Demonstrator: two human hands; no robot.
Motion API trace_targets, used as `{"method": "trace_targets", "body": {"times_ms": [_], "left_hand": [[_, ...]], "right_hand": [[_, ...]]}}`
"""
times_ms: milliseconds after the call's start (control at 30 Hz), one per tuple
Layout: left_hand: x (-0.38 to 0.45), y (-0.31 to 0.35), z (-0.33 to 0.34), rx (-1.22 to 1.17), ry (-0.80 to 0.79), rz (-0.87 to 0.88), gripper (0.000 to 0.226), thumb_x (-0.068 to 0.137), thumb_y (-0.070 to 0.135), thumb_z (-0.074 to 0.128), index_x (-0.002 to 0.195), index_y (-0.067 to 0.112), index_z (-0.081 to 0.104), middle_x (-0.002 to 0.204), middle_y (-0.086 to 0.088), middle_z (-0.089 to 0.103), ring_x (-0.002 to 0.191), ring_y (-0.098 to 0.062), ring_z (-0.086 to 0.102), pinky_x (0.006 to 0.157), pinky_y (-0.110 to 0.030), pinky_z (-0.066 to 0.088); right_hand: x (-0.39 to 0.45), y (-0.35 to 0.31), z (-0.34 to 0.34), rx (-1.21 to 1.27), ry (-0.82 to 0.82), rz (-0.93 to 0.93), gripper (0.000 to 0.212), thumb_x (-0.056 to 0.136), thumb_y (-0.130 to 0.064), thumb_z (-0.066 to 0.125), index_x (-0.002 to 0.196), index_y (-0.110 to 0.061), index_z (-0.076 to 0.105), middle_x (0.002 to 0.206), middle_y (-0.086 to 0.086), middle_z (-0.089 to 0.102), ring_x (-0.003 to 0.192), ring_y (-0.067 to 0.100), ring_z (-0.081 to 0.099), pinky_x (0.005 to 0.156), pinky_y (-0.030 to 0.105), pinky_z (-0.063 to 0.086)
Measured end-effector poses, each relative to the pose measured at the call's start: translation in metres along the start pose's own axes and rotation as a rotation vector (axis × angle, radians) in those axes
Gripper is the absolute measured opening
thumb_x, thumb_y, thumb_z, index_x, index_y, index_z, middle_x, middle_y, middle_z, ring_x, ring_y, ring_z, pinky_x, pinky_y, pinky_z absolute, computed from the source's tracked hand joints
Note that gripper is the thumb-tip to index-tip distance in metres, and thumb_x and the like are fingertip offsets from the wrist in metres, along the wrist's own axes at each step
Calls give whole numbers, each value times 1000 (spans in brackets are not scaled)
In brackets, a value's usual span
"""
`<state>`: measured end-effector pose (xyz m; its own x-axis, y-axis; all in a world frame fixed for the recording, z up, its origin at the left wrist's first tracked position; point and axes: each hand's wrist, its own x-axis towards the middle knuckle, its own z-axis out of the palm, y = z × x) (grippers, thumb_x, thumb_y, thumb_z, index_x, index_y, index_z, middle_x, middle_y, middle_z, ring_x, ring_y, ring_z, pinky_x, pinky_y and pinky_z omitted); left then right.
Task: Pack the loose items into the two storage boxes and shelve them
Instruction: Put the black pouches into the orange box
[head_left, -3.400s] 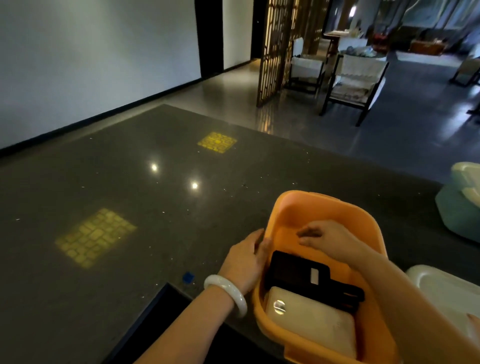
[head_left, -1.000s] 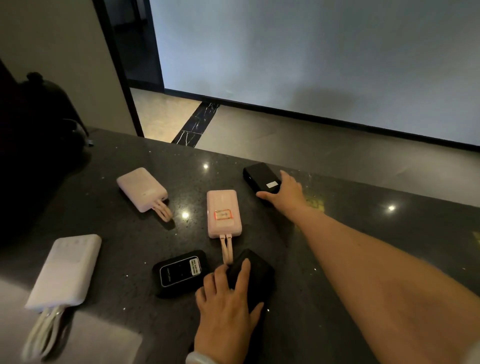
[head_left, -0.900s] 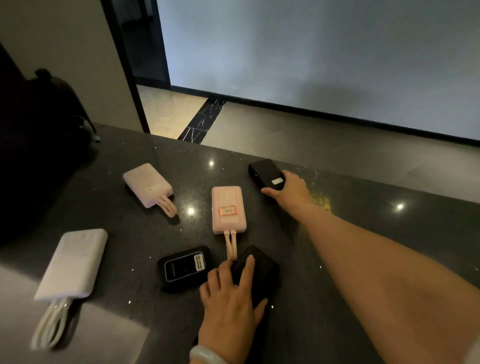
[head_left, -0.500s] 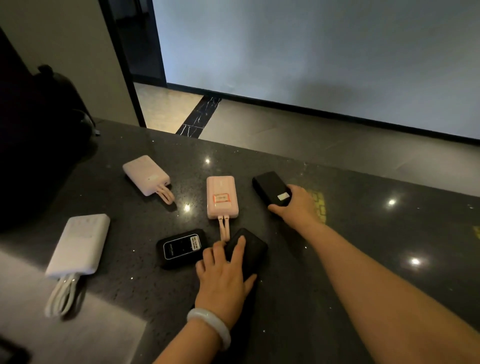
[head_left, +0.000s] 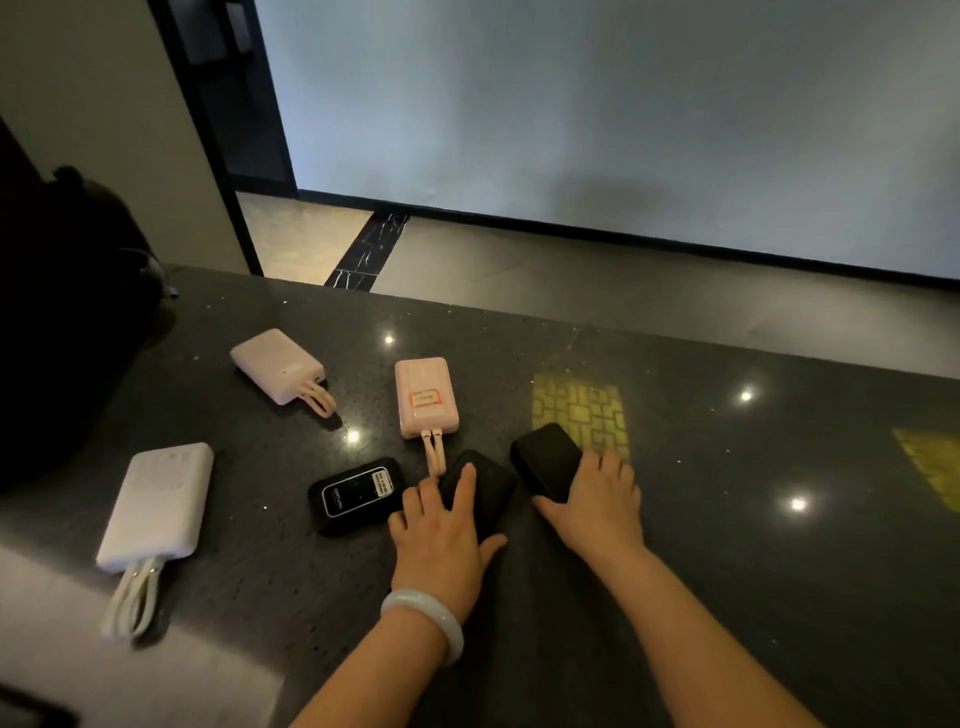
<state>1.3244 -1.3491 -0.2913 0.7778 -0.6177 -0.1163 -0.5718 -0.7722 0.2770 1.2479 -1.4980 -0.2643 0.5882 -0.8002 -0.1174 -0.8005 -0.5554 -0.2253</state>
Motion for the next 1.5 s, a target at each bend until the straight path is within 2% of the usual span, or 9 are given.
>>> {"method": "trace_targets", "body": {"times_ms": [233, 367, 767, 933, 1067, 1167, 1300, 1433, 1500], "left_hand": [[-14, 0, -10, -32, -14, 50, 79, 88, 56, 54, 151, 33, 11, 146, -13, 25, 134, -33, 26, 110, -47, 28], [-40, 19, -2, -81, -53, 116, 79, 87, 57, 55, 150, 34, 14, 144, -11, 28, 133, -31, 27, 110, -47, 29], [-217, 223, -10, -349, -95, 804, 73, 83, 57, 61, 145, 44, 25, 123, -1, 40, 115, -21, 34, 99, -38, 32], [-301, 273, -9, -478, -163, 1051, 71, 80, 57, 62, 142, 42, 31, 113, 4, 38, 108, -14, 32, 94, -37, 33], [-368, 301, -2, -479, -260, 1204, 72, 79, 60, 58, 141, 46, 26, 111, 8, 34, 103, -9, 29, 95, -36, 36], [-414, 315, 4, -460, -273, 1300, 72, 79, 61, 58, 141, 46, 25, 111, 8, 34, 102, -8, 29, 94, -32, 37], [-461, 323, 17, -418, -306, 1406, 70, 82, 62, 56, 142, 49, 21, 118, 9, 34, 107, -7, 27, 96, -28, 32], [-488, 330, 32, -313, -301, 1441, 69, 85, 63, 52, 143, 49, 18, 123, 7, 35, 112, -11, 30, 101, -33, 33], [-494, 334, 39, -252, -298, 1435, 70, 86, 63, 50, 145, 47, 17, 125, 5, 35, 113, -12, 30, 102, -33, 32]], "right_hand": [[-70, 46, -5, 81, -22, 76, 84, 72, -54, 73, 138, -18, 36, 137, 3, 38, 128, 23, 35, 106, 39, 35], [-123, 93, -24, 202, 70, 176, 82, 71, -58, 71, 136, -21, 38, 131, 0, 39, 124, 20, 36, 105, 38, 35], [-342, 274, -165, 205, 496, 549, 85, 68, -58, 75, 136, -22, 39, 124, 0, 40, 119, 22, 37, 102, 40, 35], [-452, 328, -181, 194, 593, 720, 86, 66, -58, 76, 137, -25, 38, 115, -7, 36, 115, 18, 37, 99, 40, 37], [-532, 364, -177, 148, 669, 864, 85, 65, -58, 76, 135, -27, 39, 110, -10, 34, 106, 12, 35, 92, 37, 37], [-581, 391, -169, 150, 658, 955, 84, 63, -59, 76, 133, -30, 40, 106, -13, 32, 101, 8, 31, 89, 36, 36], [-616, 422, -155, 169, 566, 1027, 85, 63, -57, 78, 135, -32, 41, 109, -9, 39, 113, 19, 41, 97, 43, 39], [-627, 448, -148, 247, 410, 962, 85, 63, -49, 81, 137, -39, 40, 129, -4, 51, 122, 22, 45, 103, 47, 41], [-627, 460, -146, 255, 316, 928, 82, 63, -44, 82, 135, -36, 43, 130, -4, 51, 122, 21, 45, 103, 47, 41]]}}
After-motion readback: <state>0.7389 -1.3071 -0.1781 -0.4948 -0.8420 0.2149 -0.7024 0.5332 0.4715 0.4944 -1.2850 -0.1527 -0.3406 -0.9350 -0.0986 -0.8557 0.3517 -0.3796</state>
